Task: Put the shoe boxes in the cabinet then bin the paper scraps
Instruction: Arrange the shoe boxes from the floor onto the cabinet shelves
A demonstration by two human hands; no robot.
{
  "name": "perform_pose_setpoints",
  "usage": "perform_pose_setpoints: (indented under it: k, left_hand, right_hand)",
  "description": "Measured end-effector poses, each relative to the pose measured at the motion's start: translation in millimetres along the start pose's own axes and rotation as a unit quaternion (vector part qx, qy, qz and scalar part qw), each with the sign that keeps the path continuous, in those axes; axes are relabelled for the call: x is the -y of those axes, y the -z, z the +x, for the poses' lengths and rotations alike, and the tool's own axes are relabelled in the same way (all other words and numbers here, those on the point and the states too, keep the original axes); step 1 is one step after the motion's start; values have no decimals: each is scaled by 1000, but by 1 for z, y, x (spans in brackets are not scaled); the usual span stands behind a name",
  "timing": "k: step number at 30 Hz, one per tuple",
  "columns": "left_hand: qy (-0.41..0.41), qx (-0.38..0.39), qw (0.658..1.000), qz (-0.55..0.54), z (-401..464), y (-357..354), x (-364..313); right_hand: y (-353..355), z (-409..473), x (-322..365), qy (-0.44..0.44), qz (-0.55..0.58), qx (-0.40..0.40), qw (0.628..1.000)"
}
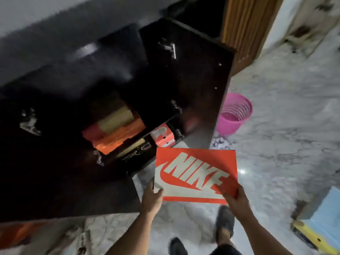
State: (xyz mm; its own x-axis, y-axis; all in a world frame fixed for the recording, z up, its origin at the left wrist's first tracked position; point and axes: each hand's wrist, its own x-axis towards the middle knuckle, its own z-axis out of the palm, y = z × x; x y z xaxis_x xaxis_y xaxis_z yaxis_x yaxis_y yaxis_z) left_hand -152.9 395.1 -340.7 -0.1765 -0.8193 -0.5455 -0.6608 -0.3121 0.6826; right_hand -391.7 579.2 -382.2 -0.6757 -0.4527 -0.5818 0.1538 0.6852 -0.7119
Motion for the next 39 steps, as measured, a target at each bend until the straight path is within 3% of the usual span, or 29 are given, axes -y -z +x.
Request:
perform_pose_setpoints:
  k: [4, 8, 15, 21, 25, 30, 32, 34, 37, 39]
  left_hand:
    - [30, -102, 988, -109, -7, 85, 9]
    - [48, -177, 961, -207, 17, 144, -6]
    - [45, -266, 902, -338, 105, 211, -41]
    - [76, -274, 860, -424, 205, 246, -55]
    - [95, -330, 825, -449, 268, 261, -44]
    - [116, -420, 805, -402, 310, 276, -59]
    - [154, -415, 801, -404, 314, 284, -72]
    - [199, -400, 774, -448, 314, 291, -83]
    - [220, -349, 727, -549, 308, 294, -92]
    - [213, -305, 738, -563, 300, 290, -94]
  right_hand:
    - [-67, 11, 66, 98, -46, 52, 993]
    - [-117, 0, 175, 177, -45, 85, 979]
    - [-209, 58, 310, 199, -43, 119, 972]
    - [-296, 123, 405, 203, -90, 155, 963]
    - [-345, 161, 434, 204, -101, 191, 955]
    - [-396, 196, 461, 236, -180, 158, 942]
    - [-411, 200, 468, 243, -292, 169, 909]
    - [-415, 190, 476, 275, -405, 156, 858]
    - [-417, 176, 485, 241, -393, 184, 868]
    - [-409, 168, 485, 229, -338, 170, 897]
